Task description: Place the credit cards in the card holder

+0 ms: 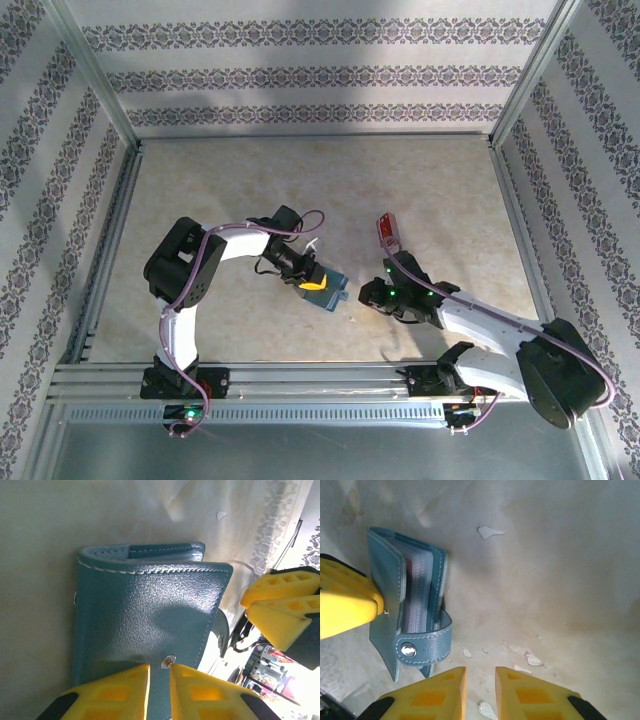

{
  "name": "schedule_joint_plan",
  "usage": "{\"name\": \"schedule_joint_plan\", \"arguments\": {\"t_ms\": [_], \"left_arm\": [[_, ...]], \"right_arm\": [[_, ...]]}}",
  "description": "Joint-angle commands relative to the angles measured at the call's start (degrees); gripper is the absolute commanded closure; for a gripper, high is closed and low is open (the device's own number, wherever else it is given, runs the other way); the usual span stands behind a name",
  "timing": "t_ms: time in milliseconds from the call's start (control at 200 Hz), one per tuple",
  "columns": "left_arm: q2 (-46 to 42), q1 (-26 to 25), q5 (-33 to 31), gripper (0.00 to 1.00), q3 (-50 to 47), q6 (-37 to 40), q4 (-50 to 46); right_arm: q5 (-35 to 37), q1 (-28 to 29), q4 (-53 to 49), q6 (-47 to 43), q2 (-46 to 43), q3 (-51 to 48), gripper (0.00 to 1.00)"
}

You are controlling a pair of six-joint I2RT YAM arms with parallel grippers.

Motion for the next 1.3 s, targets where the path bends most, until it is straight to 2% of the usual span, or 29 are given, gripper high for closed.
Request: {"name": "schedule_joint_plan", "arguments": {"t_ms": [0,55,175,315,470,665,819,1054,1294], "left_arm": [[1.5,-1.3,-10.0,0.82,-0.5,0.5,-3.3],[1.5,-1.7,-10.5,0.84,-0.1,0.8,-3.9],[1.2,-2.0,-11.4,0.85,-0.3,0.1,-3.8],[1.2,-2.0,-12.6,0.85,0.5,0.6,-5.0],[1.2,-2.2,-12.8,0.85,0.3,0.2,-4.6],[1.6,-2.4,-12.8,0.85,0.5,0.1,-4.9],[0.7,-2.5,-13.8,0.84,2.2,1.1,-7.1],[-6.0,-1.9,-14.9,0.68,3.2,3.2,-10.1],[-9.3,-0.1,-20.9,0.54,-1.4,6.6,-9.6]], "right_arm": [[-3.0,0.8,6.5,1.0,2.2,0.0,0.75],[-1.7,2.1,5.2,0.6,2.7,1.8,0.69],[3.0,4.0,-1.9,-1.9,5.0,7.7,0.5],[5.3,5.1,-4.7,-2.2,11.0,13.0,0.48],[4.7,6.2,-5.1,-1.3,19.1,17.5,0.62],[5.8,6.6,-5.3,-1.5,22.8,19.6,0.66],[6.8,6.5,-7.5,-1.9,25.5,20.0,0.75],[6.5,6.3,-6.6,-2.2,28.4,19.4,0.81],[5.4,5.9,-5.7,-3.2,29.1,18.8,0.83]]}}
